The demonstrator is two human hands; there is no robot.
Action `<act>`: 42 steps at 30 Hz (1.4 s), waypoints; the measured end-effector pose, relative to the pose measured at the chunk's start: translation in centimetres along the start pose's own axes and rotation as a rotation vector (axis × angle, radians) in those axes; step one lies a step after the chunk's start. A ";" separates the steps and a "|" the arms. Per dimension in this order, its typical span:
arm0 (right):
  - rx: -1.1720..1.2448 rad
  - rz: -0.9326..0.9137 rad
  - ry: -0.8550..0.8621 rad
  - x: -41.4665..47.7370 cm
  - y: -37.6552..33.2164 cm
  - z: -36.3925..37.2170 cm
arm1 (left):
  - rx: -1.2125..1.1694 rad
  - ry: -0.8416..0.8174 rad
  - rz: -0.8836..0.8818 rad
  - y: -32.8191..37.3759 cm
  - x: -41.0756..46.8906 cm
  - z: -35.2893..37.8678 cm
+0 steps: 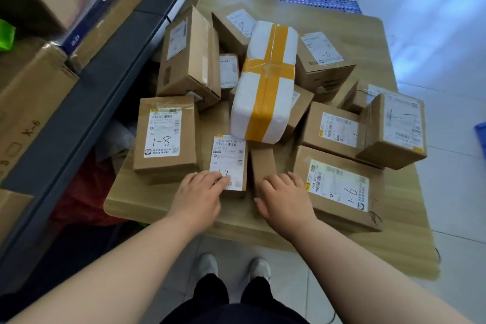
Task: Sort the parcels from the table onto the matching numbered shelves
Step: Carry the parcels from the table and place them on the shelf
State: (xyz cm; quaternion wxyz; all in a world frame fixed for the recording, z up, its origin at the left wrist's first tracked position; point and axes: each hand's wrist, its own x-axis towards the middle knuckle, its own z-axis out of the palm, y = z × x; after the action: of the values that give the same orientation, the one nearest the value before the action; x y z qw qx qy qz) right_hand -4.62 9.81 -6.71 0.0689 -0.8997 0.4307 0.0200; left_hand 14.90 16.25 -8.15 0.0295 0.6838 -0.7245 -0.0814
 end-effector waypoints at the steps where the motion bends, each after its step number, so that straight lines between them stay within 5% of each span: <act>1: 0.000 0.036 -0.028 0.0 -0.1 -0.1 | 0.014 -0.009 -0.012 0.0 0.4 0.0; 8: -0.156 0.175 -0.288 1.0 -0.9 0.1 | 0.068 -0.235 -0.022 0.0 1.5 -0.8; 13: -0.081 0.173 -0.138 0.5 -1.1 0.0 | 0.077 -0.244 -0.032 -0.9 1.1 -1.2; 20: 0.457 0.381 0.129 -0.9 -1.4 -2.8 | -0.063 -0.157 -0.075 -1.2 1.2 -1.9; 23: 0.459 0.342 0.232 -2.5 -1.8 -3.1 | -0.140 -0.096 -0.103 -1.1 1.5 -1.8; 27: 0.262 0.024 0.465 -4.3 -1.6 -1.0 | -0.575 -0.039 -0.260 0.0 2.3 -2.1; 33: 0.068 -0.234 0.578 -4.0 -1.8 0.5 | -1.462 -0.088 -0.632 2.2 3.0 -2.3; 39: 0.071 -0.395 0.403 -3.2 -0.8 1.1 | -1.581 -0.023 -0.714 1.4 2.7 -2.0; 42: 0.260 -0.131 0.308 -2.8 -0.5 0.0 | -1.610 0.024 -0.752 0.2 2.6 -2.2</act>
State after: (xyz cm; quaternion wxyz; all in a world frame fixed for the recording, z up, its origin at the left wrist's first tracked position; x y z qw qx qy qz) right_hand -6.04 12.29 -6.39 0.1190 -0.9017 0.3756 -0.1782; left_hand 14.91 13.50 -6.14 0.4802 0.6494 -0.1747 -0.5632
